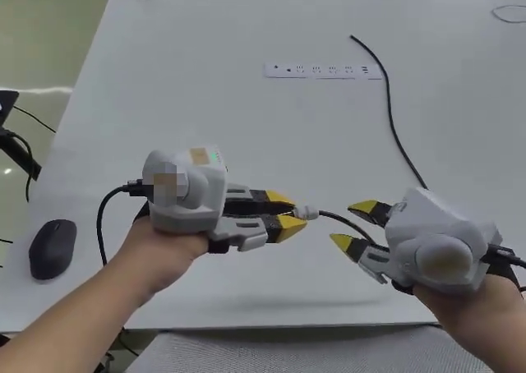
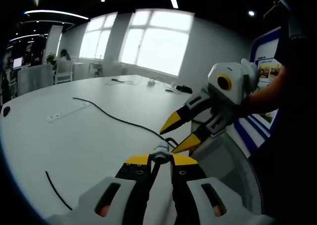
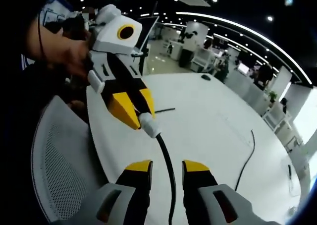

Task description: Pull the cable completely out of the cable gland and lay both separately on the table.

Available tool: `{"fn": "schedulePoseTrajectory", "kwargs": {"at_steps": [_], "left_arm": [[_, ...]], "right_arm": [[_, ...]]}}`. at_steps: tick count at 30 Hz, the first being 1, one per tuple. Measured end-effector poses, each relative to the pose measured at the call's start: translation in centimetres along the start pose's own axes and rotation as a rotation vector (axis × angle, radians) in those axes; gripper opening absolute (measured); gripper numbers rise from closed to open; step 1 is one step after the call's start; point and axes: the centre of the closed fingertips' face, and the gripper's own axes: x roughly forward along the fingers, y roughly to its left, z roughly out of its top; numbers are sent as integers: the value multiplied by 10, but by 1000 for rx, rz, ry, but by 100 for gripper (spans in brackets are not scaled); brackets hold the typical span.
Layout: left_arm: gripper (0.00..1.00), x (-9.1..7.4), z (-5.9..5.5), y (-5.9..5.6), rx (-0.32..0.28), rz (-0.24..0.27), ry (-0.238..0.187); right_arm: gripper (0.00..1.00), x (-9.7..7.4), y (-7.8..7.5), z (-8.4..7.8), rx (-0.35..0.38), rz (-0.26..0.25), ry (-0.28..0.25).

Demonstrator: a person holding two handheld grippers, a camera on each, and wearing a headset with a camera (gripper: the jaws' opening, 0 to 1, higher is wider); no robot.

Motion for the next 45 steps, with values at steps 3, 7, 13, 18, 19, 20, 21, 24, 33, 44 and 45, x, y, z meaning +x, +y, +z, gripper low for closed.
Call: {"fn": "schedulePoseTrajectory", "kwargs": {"at_steps": [3, 7, 13, 18, 19, 20, 21, 24, 33, 44, 45], "left_arm": [[15, 0, -3, -1, -3, -3, 8], [15, 2, -6, -4, 1, -8, 14], [15, 4, -6, -4, 5, -7, 14], [15, 5, -6, -5, 28, -11, 17], [15, 5, -6, -5, 27, -11, 19], [15, 5, -6, -5, 29, -10, 17], [15, 5, -6, -4, 28, -9, 16], [15, 5, -6, -3, 14, -9, 15], [15, 4, -5, -1, 24, -7, 10], [15, 5, -2, -1, 34, -16, 2], [15, 5, -1, 0, 32, -17, 1]], "right_arm": [[19, 3, 1, 6, -41, 5, -2], [13, 6, 3, 11, -64, 20, -4], [3, 8, 8, 13, -96, 48, 3], [1, 10, 10, 8, -54, 66, 17], [0, 10, 10, 9, -60, 62, 13], [0, 10, 10, 9, -66, 60, 13], [0, 10, 10, 9, -74, 58, 15], [0, 11, 9, 9, -65, 52, 16], [0, 14, 5, 8, 9, 42, 7], [0, 15, 2, 4, 93, 39, 2], [0, 15, 0, 2, 97, 35, 6]]}}
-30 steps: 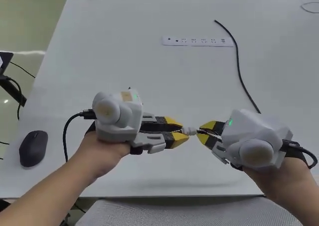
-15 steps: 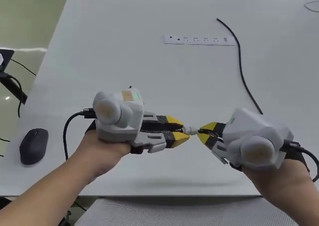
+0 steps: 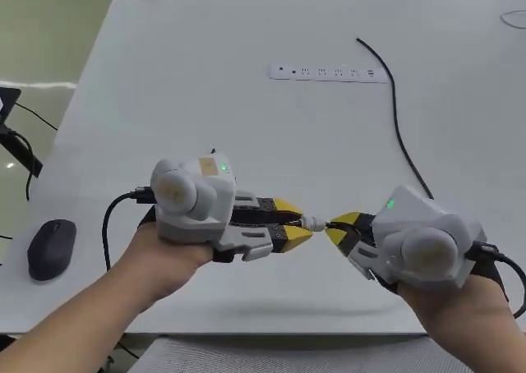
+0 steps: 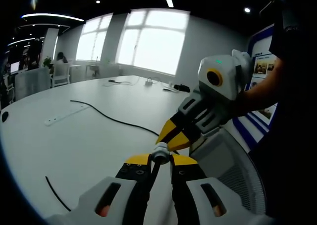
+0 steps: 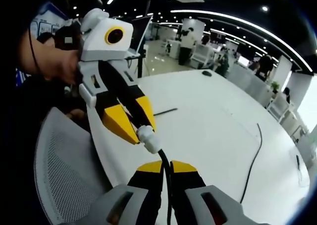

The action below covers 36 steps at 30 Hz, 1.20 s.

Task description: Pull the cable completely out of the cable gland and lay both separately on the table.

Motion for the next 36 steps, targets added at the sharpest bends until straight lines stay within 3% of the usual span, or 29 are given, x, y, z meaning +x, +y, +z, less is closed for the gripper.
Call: {"fn": "schedulePoseTrajectory", "kwargs": {"at_steps": [12, 19, 24, 36], "left_arm": [[15, -4, 2, 0, -17, -2, -12], [15, -2, 4, -1, -21, 4, -18], [15, -1, 5, -1, -25, 10, -23], [15, -1, 3, 3, -34, 22, -16]], "right_arm": [[0, -1, -26, -39, 203, -51, 45], [0, 0, -37, -71, 386, -101, 63], [0, 3, -42, -83, 525, -100, 52], [0, 5, -38, -84, 506, -100, 57]]}}
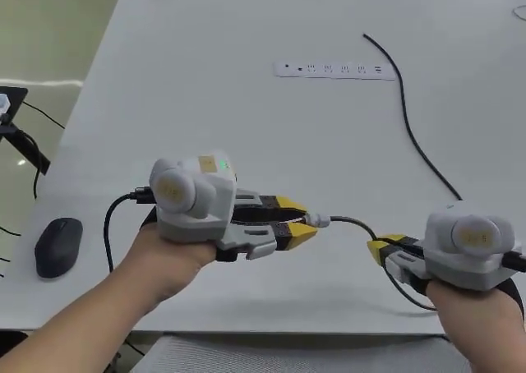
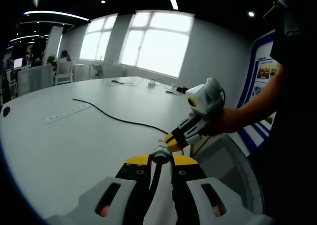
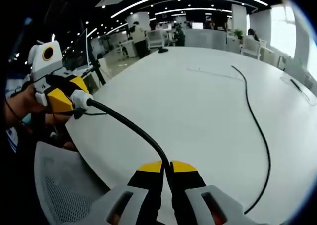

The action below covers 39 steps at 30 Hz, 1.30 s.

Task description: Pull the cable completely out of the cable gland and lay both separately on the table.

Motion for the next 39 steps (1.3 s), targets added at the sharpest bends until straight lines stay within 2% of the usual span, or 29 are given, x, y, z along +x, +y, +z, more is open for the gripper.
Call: {"fn": "schedulePoseTrajectory", "kwargs": {"at_steps": [1, 3, 8, 11, 15, 18, 20, 24, 26, 30, 34, 39], "left_arm": [[15, 0, 0, 1, -7, 4, 2], [15, -1, 0, 2, -5, 6, 1], [15, -1, 0, 3, -8, 5, 2], [15, -2, 1, 5, -10, 7, 0], [15, -2, 2, 5, -11, 8, -5], [15, -2, 1, 5, -14, 12, 5], [15, -2, 2, 4, -15, 13, 4], [15, -2, 1, 2, -12, 15, 9], [15, -2, 2, 1, -14, 18, 5], [15, -3, 2, 0, -16, 17, 3], [15, -3, 2, 0, -17, 16, 5], [15, -3, 0, -2, -18, 17, 9]], "right_arm": [[0, 0, 1, 0, -66, 0, 6], [0, 0, 3, 0, -130, -11, 9], [1, -1, 3, 2, -105, -9, -2], [1, -2, 6, 1, -115, 11, 3], [2, -9, 5, 4, -135, 8, -6], [8, -15, 7, 10, -147, 14, -22], [12, -20, 11, 16, -189, 16, -37], [19, -25, 30, 31, -302, 61, -70], [19, -28, 39, 39, -331, 77, -88], [19, -29, 56, 56, -468, 81, -107], [16, -25, 71, 62, -559, 99, -105], [13, -21, 82, 64, -624, 122, -105]]}}
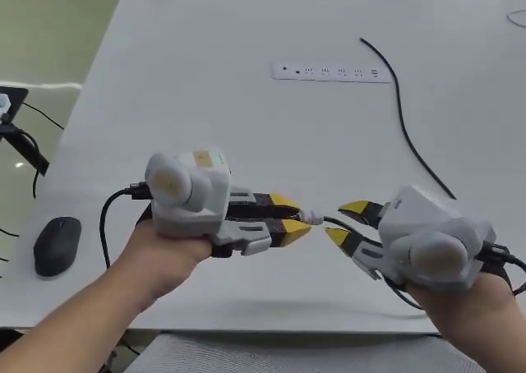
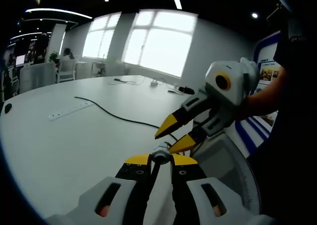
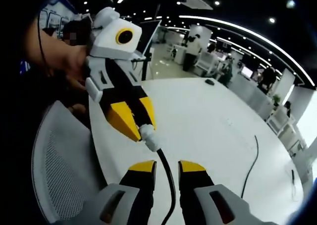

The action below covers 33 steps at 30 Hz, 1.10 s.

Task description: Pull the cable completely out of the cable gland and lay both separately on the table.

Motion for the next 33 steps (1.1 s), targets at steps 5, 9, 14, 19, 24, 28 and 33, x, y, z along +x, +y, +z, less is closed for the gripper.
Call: {"fn": "schedulePoseTrajectory", "kwargs": {"at_steps": [5, 9, 14, 19, 24, 28, 33], "left_arm": [[15, 0, 0, -2, -3, -2, 2], [15, 1, 0, -2, -4, -1, 0], [15, 1, 0, -2, -2, 0, 1], [15, 2, 1, -2, 5, -4, 4], [15, 2, 3, -3, 22, -5, 1], [15, 2, 5, -2, 29, -2, -5], [15, 0, 8, 1, 22, 11, -19]], "right_arm": [[10, 2, 4, 4, -32, 16, -9], [4, 4, 5, 4, -43, 16, -3], [2, 4, 3, 4, -27, 8, -3], [1, 3, 2, 3, 2, 8, -5], [1, 2, 0, 1, 54, 10, -15], [0, 1, -4, -2, 115, 9, -17], [0, -2, -13, -12, 233, -12, -23]]}}
